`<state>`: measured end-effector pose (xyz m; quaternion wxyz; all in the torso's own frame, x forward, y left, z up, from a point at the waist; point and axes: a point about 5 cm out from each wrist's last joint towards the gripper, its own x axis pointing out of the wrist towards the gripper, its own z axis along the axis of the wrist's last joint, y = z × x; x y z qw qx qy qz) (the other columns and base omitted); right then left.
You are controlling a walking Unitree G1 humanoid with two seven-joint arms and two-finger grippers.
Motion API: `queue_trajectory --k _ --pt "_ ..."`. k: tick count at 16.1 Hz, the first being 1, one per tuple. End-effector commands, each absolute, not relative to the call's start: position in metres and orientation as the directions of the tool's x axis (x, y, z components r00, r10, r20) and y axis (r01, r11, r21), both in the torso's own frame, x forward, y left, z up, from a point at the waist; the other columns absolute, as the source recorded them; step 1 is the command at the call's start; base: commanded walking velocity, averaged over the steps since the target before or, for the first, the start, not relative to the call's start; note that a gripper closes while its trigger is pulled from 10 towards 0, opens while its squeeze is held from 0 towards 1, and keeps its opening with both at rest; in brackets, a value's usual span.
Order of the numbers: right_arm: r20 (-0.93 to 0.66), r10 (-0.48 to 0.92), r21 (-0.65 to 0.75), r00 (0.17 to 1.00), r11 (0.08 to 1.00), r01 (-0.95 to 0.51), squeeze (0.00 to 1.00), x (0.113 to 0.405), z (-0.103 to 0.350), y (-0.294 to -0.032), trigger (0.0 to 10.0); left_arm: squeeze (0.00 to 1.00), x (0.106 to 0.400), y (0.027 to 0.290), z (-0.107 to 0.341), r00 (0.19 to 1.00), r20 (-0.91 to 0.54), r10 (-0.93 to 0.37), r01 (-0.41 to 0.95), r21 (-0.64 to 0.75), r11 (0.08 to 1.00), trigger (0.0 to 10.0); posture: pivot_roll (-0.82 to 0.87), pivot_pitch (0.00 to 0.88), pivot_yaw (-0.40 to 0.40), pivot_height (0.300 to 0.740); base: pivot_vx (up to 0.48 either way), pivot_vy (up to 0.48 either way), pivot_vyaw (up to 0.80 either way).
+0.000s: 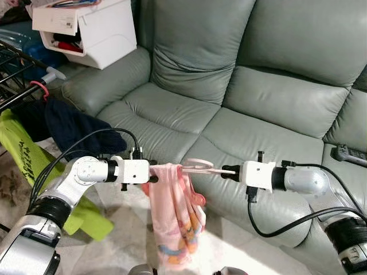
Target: Hang hanger
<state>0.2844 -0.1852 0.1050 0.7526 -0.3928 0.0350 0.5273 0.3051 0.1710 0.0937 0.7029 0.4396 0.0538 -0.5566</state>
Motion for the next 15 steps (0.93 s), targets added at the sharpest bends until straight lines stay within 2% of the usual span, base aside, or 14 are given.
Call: queue_trajectory --k 1,2,3,4,5,15 --pt "-0.424 0.789 -0.586 0.445 0.136 -0.799 0.0 0.2902 0.1127 -0.1761 10.0 1.0 0.308 0.1748 0.0933 0.37 -0.599 -0.71 0.838 0.544 -0.022 10.0 -0.04 0.027 0.081 0.74 0.0 0.0 0.0" --pt "-0.423 0.79 -0.588 0.445 0.135 -0.798 0.0 0.2905 0.1127 -0.1755 10.0 1.0 0.308 0.1751 0.0922 0.362 -0.608 -0.707 0.845 0.534 -0.026 10.0 -0.04 0.027 0.081 0.74 0.0 0.0 0.0" --pt "-0.421 0.791 -0.589 0.444 0.134 -0.797 0.0 0.2905 0.1125 -0.175 10.0 0.67 0.308 0.1751 0.0918 0.355 -0.617 -0.703 0.847 0.531 -0.038 10.0 -0.04 0.027 0.082 0.74 0.0 0.0 0.0" --pt "-0.422 0.791 -0.589 0.444 0.133 -0.797 0.0 0.2905 0.1122 -0.1749 10.0 0.0 0.3078 0.175 0.0911 0.345 -0.621 -0.704 0.855 0.518 -0.038 4.4 -0.04 0.027 0.082 0.74 0.0 0.0 0.0" --pt "-0.423 0.79 -0.589 0.443 0.133 -0.797 0.0 0.2904 0.1118 -0.1748 10.0 0.0 0.3078 0.1749 0.091 0.336 -0.624 -0.705 0.861 0.508 -0.04 0.0 -0.04 0.028 0.082 0.74 0.0 0.0 0.0" --pt "-0.429 0.794 -0.581 0.431 0.122 -0.805 0.0 0.2881 0.1059 -0.1709 10.0 0.0 0.3096 0.1764 0.0909 0.3 -0.661 -0.687 0.878 0.474 -0.073 0.0 -0.04 0.03 0.083 0.74 0.0 0.0 0.0"
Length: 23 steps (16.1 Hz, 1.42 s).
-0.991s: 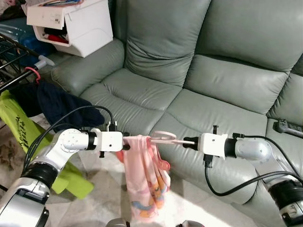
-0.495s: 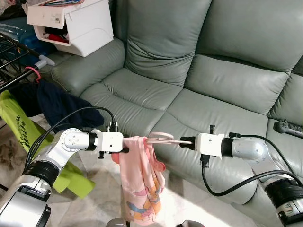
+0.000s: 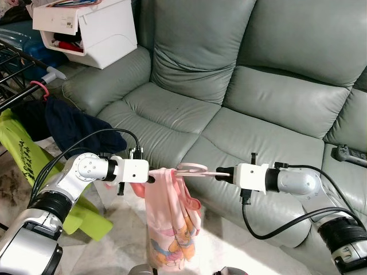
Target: Hang hanger
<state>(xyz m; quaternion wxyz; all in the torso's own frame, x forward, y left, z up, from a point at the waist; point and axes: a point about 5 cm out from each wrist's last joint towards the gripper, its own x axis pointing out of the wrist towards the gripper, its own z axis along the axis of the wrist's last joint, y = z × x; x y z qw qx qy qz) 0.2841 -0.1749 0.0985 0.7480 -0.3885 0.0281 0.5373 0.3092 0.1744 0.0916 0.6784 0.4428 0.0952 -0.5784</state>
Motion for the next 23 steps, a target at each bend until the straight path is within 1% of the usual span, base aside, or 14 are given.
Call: queue_trajectory --k 1,5,7,9,10,12,14,15,16,18,19,20,21,23 --pt "-0.429 0.795 -0.581 0.43 0.122 -0.805 0.0 0.288 0.106 -0.171 10.0 0.0 0.309 0.177 0.09 0.291 -0.668 -0.685 0.881 0.465 -0.08 0.0 -0.04 0.033 0.084 0.74 0.0 0.0 0.0" --pt "-0.436 0.803 -0.572 0.405 0.1 -0.814 0.0 0.284 0.101 -0.166 10.0 0.0 0.306 0.178 0.086 0.251 -0.695 -0.674 0.899 0.426 -0.104 0.0 -0.04 0.029 0.083 0.74 0.0 0.0 0.0" --pt "-0.436 0.804 -0.575 0.404 0.096 -0.813 0.0 0.283 0.1 -0.164 10.0 0.0 0.303 0.178 0.084 0.219 -0.709 -0.67 0.912 0.393 -0.119 0.0 -0.04 0.025 0.084 0.74 0.0 0.0 0.0" --pt "-0.436 0.804 -0.574 0.404 0.097 -0.813 0.0 0.283 0.099 -0.163 10.0 0.0 0.303 0.178 0.083 0.213 -0.713 -0.668 0.915 0.386 -0.121 0.0 -0.04 0.019 0.085 0.74 0.0 0.0 0.0" --pt "-0.441 0.814 -0.52 0.379 0.112 -0.847 1.0 0.281 0.098 -0.163 10.0 0.0 0.304 0.177 0.084 0.213 -0.713 -0.668 0.915 0.386 -0.12 0.0 -0.04 0.019 0.085 0.74 0.0 0.0 0.0" --pt "-0.434 0.82 -0.514 0.373 0.115 -0.85 1.0 0.28 0.099 -0.163 10.0 0.0 0.305 0.177 0.084 0.225 -0.707 -0.671 0.913 0.393 -0.108 0.0 -0.04 0.016 0.081 0.74 0.0 0.0 0.0" --pt "-0.391 0.842 -0.49 0.371 0.151 -0.859 1.0 0.281 0.11 -0.16 10.0 0.0 0.303 0.178 0.082 0.23 -0.695 -0.681 0.922 0.38 -0.077 0.0 -0.04 0.014 0.077 0.74 0.0 0.0 0.0" --pt "-0.389 0.851 -0.477 0.354 0.142 -0.867 1.0 0.28 0.116 -0.159 10.0 0.0 0.302 0.18 0.08 0.229 -0.694 -0.683 0.926 0.371 -0.066 0.0 -0.04 0.013 0.08 0.74 0.0 0.0 0.0" --pt "-0.31 0.884 -0.445 0.349 0.189 -0.875 1.0 0.283 0.137 -0.153 10.0 0.0 0.298 0.185 0.077 0.221 -0.701 -0.679 0.935 0.35 -0.057 0.0 -0.04 0.011 0.084 0.74 0.0 0.0 0.0" --pt "-0.24 0.911 -0.414 0.336 0.217 -0.884 1.0 0.285 0.159 -0.151 10.0 0.0 0.295 0.19 0.073 0.217 -0.71 -0.67 0.943 0.329 -0.044 0.0 -0.04 0.006 0.089 0.74 0.0 0.0 0.0" --pt "-0.198 0.918 -0.412 0.344 0.241 -0.879 1.0 0.288 0.174 -0.152 10.0 0.0 0.295 0.192 0.072 0.229 -0.707 -0.669 0.947 0.321 -0.014 0.0 -0.04 0.006 0.089 0.74 0.0 0.0 0.0" --pt "-0.19 0.918 -0.411 0.348 0.247 -0.877 1.0 0.289 0.177 -0.152 10.0 0.0 0.296 0.193 0.072 0.233 -0.706 -0.669 0.948 0.319 -0.007 0.0 -0.04 0.006 0.09 0.74 0.0 0.0 0.0" --pt "-0.122 0.921 -0.39 0.37 0.298 -0.871 1.0 0.294 0.194 -0.153 10.0 0.0 0.297 0.195 0.072 0.263 -0.694 -0.671 0.946 0.321 0.039 0.0 -0.04 0.002 0.09 0.74 0.0 0.0 0.0" --pt "-0.086 0.908 -0.401 0.411 0.346 -0.848 1.0 0.299 0.204 -0.156 10.0 0.0 0.298 0.196 0.07 0.283 -0.684 -0.673 0.945 0.317 0.076 0.0 -0.04 0.0 0.09 0.74 0.0 0.0 0.0"
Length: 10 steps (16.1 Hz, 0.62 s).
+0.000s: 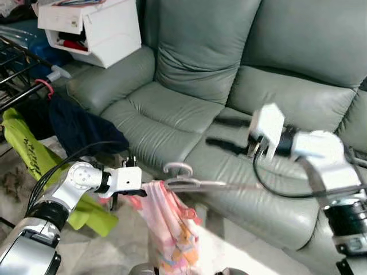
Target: Hang hanger
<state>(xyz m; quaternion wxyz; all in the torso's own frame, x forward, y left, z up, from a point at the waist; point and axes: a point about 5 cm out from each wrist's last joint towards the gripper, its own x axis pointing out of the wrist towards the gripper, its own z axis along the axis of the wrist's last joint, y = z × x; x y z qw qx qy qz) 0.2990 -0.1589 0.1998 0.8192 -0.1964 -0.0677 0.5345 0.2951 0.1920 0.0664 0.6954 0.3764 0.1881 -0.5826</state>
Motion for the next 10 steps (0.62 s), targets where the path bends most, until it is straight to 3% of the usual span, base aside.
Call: queue_trajectory --k 1,3,4,5,7,9,10 --pt "-0.069 0.904 -0.383 0.422 0.367 -0.848 1.0 0.299 0.207 -0.157 10.0 0.0 0.298 0.197 0.069 0.293 -0.677 -0.675 0.944 0.316 0.092 0.0 -0.04 0.0 0.09 0.74 0.0 0.0 0.0" --pt "-0.053 0.894 -0.349 0.444 0.4 -0.847 1.0 0.299 0.207 -0.159 10.0 0.0 0.297 0.199 0.067 0.316 -0.667 -0.675 0.94 0.316 0.128 0.0 -0.04 0.0 0.089 0.74 0.0 0.0 0.0" --pt "0.033 0.749 -0.412 0.662 0.613 -0.674 1.0 0.316 0.208 -0.174 10.0 0.0 0.305 0.206 0.07 0.425 -0.62 -0.659 0.904 0.331 0.271 0.0 -0.04 0.0 0.081 0.74 0.0 0.0 0.0" --pt "0.071 0.679 -0.44 0.731 0.679 -0.588 1.0 0.321 0.21 -0.181 10.0 0.0 0.308 0.208 0.072 0.471 -0.599 -0.648 0.882 0.338 0.329 0.0 -0.04 0.0 0.08 0.74 0.0 0.0 0.0" --pt "0.224 0.377 -0.443 0.899 0.861 -0.251 1.0 0.328 0.22 -0.219 10.0 0.0 0.317 0.219 0.077 0.607 -0.536 -0.587 0.793 0.356 0.494 0.0 -0.04 0.0 0.085 0.74 0.0 0.0 0.0" --pt "0.256 0.246 -0.382 0.935 0.914 -0.136 1.0 0.32 0.214 -0.238 10.0 0.0 0.326 0.223 0.082 0.716 -0.457 -0.527 0.684 0.31 0.66 0.0 -0.04 0.0 0.09 0.74 0.0 0.0 0.0" --pt "0.252 0.236 -0.381 0.938 0.916 -0.128 1.0 0.318 0.211 -0.239 10.0 0.0 0.328 0.223 0.082 0.728 -0.447 -0.519 0.67 0.304 0.677 0.0 -0.04 0.0 0.09 0.74 0.0 0.0 0.0"
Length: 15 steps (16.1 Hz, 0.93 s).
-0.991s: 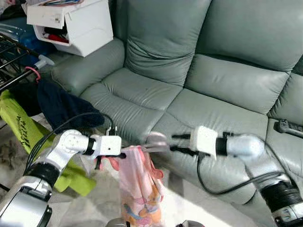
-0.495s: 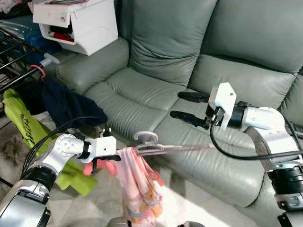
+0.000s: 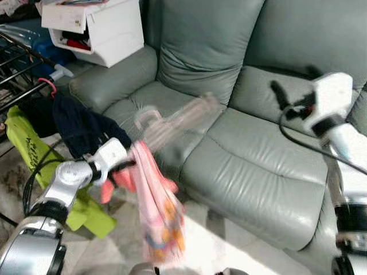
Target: Hang hanger
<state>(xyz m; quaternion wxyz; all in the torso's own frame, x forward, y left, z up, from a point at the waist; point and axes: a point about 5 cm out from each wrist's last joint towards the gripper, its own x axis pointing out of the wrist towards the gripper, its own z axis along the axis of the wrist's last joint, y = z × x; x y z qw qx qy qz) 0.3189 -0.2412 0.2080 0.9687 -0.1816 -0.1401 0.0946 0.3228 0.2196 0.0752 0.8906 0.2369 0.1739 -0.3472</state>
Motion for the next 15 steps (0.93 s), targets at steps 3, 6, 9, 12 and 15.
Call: queue_trajectory --k 3,6,9,12,15 --pt "0.24 0.241 -0.327 0.94 0.932 -0.155 1.0 0.312 0.184 -0.214 10.0 0.0 0.345 0.214 0.1 0.803 -0.341 -0.489 0.578 0.243 0.779 0.0 -0.04 0.004 0.096 0.74 0.0 0.0 0.0" --pt "0.142 0.248 -0.259 0.958 0.944 -0.206 1.0 0.314 0.156 -0.194 10.0 0.0 0.348 0.181 0.128 0.712 -0.22 -0.667 0.702 0.254 0.665 0.0 -0.02 0.014 0.1 0.74 0.0 0.0 0.0" --pt "0.085 0.257 -0.198 0.963 0.951 -0.237 0.94 0.32 0.143 -0.188 10.0 0.0 0.349 0.156 0.158 0.623 -0.138 -0.77 0.766 0.306 0.565 0.0 -0.01 0.015 0.097 0.74 0.0 0.0 0.0" --pt "0.019 0.277 -0.164 0.961 0.949 -0.271 0.23 0.327 0.134 -0.187 10.0 0.0 0.342 0.136 0.175 0.5 -0.136 -0.856 0.832 0.351 0.43 0.0 -0.01 0.014 0.092 0.74 0.0 0.0 0.0" --pt "-0.107 0.403 -0.146 0.909 0.898 -0.415 0.0 0.326 0.117 -0.176 10.0 0.0 0.338 0.119 0.197 0.438 -0.095 -0.894 0.844 0.386 0.372 0.0 -0.01 0.014 0.092 0.74 0.0 0.0 0.0"
